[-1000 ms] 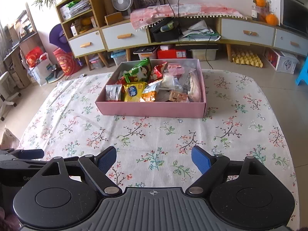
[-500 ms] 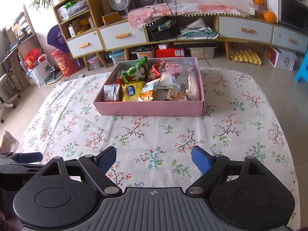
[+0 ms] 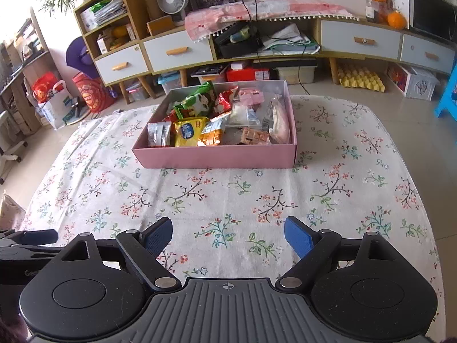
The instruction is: Organize snacks
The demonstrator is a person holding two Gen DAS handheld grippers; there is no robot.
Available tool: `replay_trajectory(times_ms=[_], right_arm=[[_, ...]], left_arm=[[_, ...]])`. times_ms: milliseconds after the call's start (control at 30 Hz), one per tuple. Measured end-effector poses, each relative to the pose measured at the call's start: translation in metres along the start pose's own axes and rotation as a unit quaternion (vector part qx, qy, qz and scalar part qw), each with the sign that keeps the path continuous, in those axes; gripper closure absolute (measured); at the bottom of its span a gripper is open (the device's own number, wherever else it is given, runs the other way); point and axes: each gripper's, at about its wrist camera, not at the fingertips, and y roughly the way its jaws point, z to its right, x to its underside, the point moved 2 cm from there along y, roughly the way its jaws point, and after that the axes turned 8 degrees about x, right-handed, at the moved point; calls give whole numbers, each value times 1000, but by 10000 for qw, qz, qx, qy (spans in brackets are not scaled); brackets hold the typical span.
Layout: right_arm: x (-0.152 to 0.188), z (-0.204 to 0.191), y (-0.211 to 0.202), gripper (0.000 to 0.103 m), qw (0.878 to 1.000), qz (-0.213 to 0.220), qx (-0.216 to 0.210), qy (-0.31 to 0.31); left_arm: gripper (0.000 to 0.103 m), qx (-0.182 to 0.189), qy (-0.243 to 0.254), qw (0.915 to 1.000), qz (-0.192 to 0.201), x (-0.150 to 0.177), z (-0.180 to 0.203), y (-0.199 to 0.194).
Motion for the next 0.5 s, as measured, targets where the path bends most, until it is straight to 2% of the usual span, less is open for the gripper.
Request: replay_trajectory(times_ms=[500], right_arm=[[7, -6, -1, 15, 9998, -33, 9, -177]], left_arm=[[0, -34, 104, 9999, 96, 2, 9, -4]])
